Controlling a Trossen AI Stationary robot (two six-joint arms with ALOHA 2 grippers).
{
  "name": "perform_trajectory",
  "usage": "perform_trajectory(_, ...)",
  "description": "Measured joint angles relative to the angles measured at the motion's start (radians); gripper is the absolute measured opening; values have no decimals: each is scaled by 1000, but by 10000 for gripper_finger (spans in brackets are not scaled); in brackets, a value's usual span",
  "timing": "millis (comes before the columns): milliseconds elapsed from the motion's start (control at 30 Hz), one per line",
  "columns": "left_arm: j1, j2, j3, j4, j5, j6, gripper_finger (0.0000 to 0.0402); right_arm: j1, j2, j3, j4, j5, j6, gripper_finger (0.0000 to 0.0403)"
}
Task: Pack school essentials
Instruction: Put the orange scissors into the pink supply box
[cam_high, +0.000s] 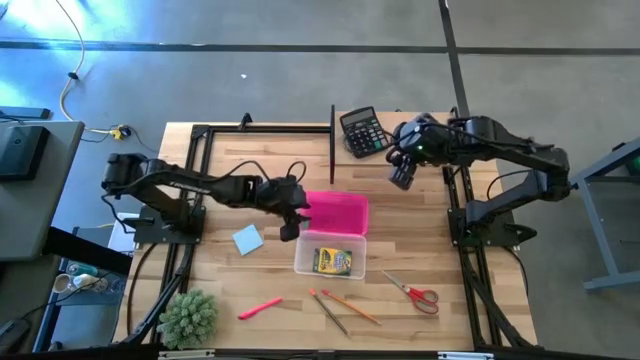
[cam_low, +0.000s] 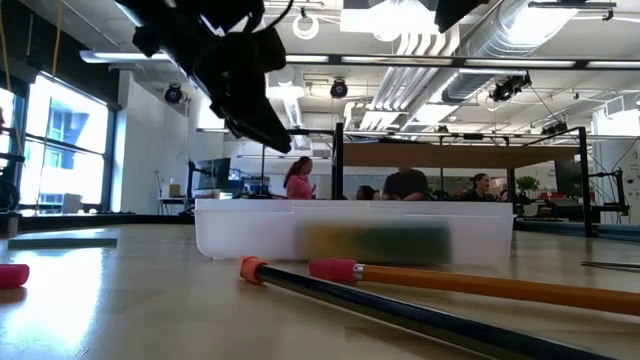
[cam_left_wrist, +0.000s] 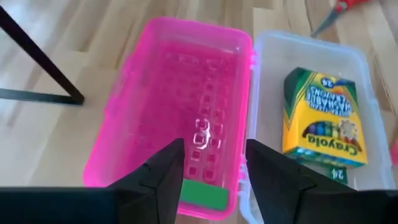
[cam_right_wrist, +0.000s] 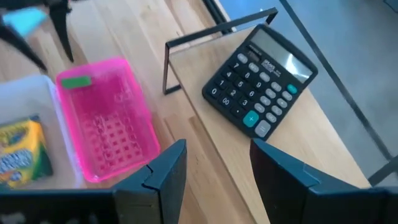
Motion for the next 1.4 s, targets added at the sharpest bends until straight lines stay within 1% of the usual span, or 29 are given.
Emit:
perform_trajectory(233,81,21,0,-12,90,59,143,0,1,-113,72,0,-87,167)
perform_trajectory(333,102,21,0,-15,140,76,138,0,0,-157,93,0,-94,167)
perform_trajectory(467,122,24,0,-26,201,143,138,-5,1,-194,103,14,-92,167)
perform_trajectory(633,153,28,4,-26,208,241,147,-5,0,-206,116,103,-63,167)
perform_trajectory(700,168,28,22,-42,208,273,154,-12,0,-205,129,121,-63,167)
perform_trajectory(867,196,28,91,-80,218,298,173,-59,0,-205,151,119,-77,167)
perform_trajectory(967,201,28,112,-117,229,294,179,-97,0,-205,148,63,-85,167)
perform_trajectory(1067,201,28,127,-165,209,233,179,-134,0,-205,143,-64,-109,167)
perform_trajectory(1167,201,27,140,-223,205,163,172,-153,0,-205,131,-178,-87,167)
perform_trajectory(1267,197,27,141,-260,203,156,164,-152,0,-205,86,-228,-19,167)
perform_trajectory(1400,181,27,141,-293,202,156,155,-116,0,-205,14,-235,91,167)
